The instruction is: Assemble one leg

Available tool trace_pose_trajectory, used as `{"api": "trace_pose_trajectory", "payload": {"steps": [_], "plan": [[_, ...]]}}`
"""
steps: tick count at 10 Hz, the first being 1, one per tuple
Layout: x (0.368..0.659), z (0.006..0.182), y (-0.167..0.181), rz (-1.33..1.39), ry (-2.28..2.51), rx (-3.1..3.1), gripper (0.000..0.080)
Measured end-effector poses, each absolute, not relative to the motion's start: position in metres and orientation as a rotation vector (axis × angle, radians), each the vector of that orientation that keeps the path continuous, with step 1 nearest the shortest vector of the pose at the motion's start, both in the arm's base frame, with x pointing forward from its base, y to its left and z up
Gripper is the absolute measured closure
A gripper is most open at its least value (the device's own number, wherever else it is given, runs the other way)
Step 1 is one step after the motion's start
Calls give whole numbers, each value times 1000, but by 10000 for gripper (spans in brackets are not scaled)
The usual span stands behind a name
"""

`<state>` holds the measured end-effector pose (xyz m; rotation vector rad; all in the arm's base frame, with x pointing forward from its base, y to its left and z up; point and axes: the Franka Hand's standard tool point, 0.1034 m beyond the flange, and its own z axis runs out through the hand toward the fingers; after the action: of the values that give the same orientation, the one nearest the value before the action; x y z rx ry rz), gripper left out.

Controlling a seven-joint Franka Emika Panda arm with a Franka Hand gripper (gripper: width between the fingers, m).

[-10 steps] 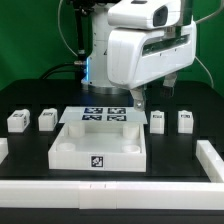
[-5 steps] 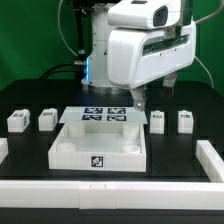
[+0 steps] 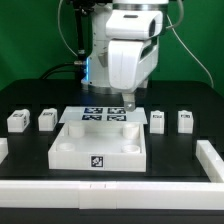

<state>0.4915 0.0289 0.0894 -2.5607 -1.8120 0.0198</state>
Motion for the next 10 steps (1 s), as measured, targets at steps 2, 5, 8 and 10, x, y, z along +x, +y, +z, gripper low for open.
{"api": "trace_pose_trajectory", "payload": {"steps": [2, 5, 8, 10], "plan": [[493, 89, 29, 22, -1812, -2560, 150], [492, 79, 21, -30, -1983, -2450, 150], [438, 51, 21, -60, -2177, -2292, 150], [419, 40, 10, -48, -2191, -2263, 150]]}}
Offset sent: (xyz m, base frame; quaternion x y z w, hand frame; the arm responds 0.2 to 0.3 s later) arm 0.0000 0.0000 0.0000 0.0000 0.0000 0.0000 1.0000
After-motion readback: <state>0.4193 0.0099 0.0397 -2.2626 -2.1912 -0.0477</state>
